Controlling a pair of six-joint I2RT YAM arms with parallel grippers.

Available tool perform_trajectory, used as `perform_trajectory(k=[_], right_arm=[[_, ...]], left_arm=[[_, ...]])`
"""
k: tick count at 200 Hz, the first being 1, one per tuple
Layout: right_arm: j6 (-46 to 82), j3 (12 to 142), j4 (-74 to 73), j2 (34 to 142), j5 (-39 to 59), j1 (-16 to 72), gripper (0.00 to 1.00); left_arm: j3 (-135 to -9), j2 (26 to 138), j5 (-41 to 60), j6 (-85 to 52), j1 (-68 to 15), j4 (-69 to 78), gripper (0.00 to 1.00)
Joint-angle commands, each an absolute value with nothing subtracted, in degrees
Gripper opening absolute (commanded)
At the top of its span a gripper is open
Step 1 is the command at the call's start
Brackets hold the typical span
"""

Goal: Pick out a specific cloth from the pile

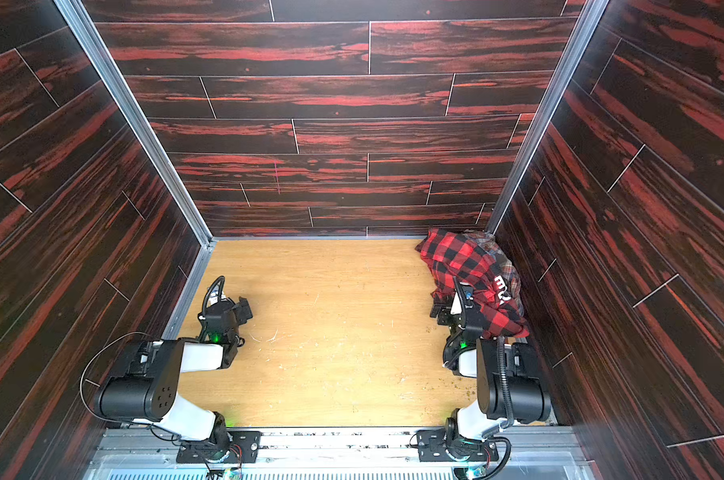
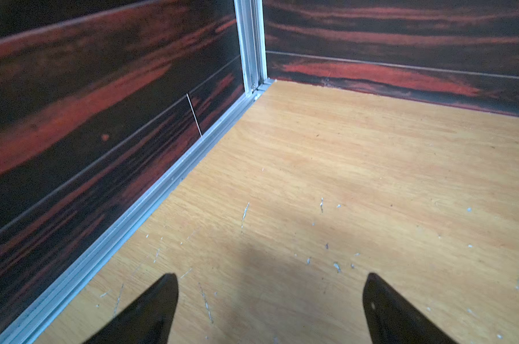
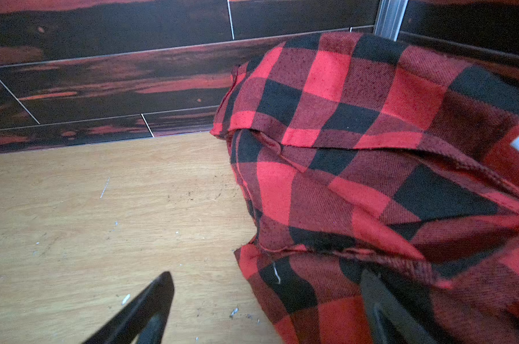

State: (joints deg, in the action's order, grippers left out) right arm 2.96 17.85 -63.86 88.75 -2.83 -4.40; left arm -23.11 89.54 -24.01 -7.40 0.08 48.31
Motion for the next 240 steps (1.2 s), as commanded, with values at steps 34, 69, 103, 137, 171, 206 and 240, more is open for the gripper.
perform_trajectory(k=[34,69,103,137,171,206,240], right_arm=[[3.4,17.9,-64.4,89.4,-3.3,-4.5,0.98],[3.4,17.9,-64.4,89.3,-3.3,-4.4,0.98],[3.4,17.9,-64.4,89.4,-3.3,-4.4,0.98],[2.9,16.7,-66.5,89.0,-2.4,-4.3,0.9],[2.4,8.1,-74.1,79.0,-11.2,-1.0,0.91],[0.6,21.7,-31.8,60.9,-16.2,7.3,0.76],[2.3,39.0,-3.8,64.1,-13.9,10.3,0.78]], left_arm=[[-23.5,87.9,-22.6,-7.7,0.3,48.0,0.99],[-23.6,88.0,-22.6,-7.7,0.3,47.8,0.99],[-23.6,88.0,-22.6,-7.6,0.3,47.8,0.99],[-23.2,87.6,-22.2,-7.3,0.3,48.5,0.99],[-31.6,70.7,-20.9,-5.4,-6.0,20.6,0.99],[-53.8,67.1,-8.5,-4.1,-18.4,-5.2,0.99],[-79.4,76.5,6.5,4.3,-23.5,-34.0,0.99]])
